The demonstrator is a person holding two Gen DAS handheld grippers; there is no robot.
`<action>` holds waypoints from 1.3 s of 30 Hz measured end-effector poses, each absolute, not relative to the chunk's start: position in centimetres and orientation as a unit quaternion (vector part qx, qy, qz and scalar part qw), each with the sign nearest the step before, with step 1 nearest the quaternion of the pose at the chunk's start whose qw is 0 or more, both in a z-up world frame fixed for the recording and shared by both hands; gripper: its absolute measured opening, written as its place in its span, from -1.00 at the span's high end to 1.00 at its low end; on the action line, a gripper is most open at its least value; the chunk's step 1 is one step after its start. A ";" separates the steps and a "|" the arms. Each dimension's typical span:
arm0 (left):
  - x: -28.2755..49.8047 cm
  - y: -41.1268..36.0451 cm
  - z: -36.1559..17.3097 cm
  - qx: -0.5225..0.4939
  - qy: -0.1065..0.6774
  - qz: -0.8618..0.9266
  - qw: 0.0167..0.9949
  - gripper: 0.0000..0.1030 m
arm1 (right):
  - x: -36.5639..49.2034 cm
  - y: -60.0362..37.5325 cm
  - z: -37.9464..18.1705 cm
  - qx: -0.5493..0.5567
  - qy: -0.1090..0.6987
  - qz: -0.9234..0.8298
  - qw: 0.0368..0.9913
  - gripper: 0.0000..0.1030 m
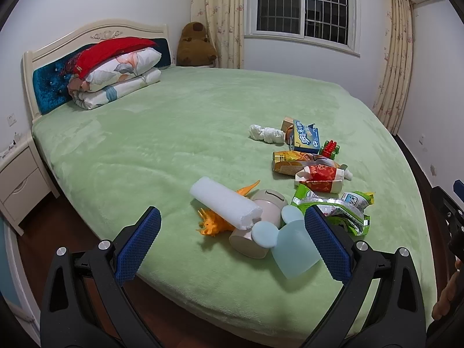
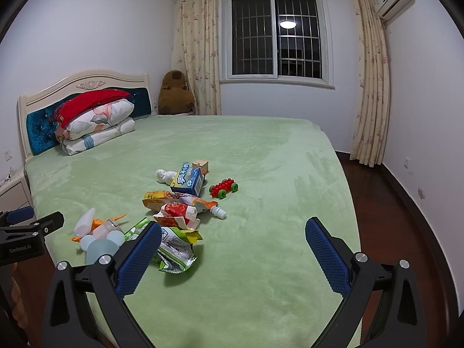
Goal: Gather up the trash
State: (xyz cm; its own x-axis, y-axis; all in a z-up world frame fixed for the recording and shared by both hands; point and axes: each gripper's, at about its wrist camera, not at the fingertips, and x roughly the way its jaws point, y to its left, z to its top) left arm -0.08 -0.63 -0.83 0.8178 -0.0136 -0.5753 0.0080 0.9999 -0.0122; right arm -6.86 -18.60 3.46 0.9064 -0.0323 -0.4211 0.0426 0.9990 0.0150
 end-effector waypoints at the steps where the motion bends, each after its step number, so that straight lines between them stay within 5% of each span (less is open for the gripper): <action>1: 0.1 -0.6 -0.6 -0.003 0.303 -0.006 0.953 -0.89 | -6.9 -18.6 3.5 0.012 0.215 -0.019 0.976 -0.89; 39: 0.2 -0.6 -0.7 -0.003 0.307 -0.008 0.952 -0.89 | -7.0 -18.5 3.6 0.014 0.216 -0.025 0.976 -0.90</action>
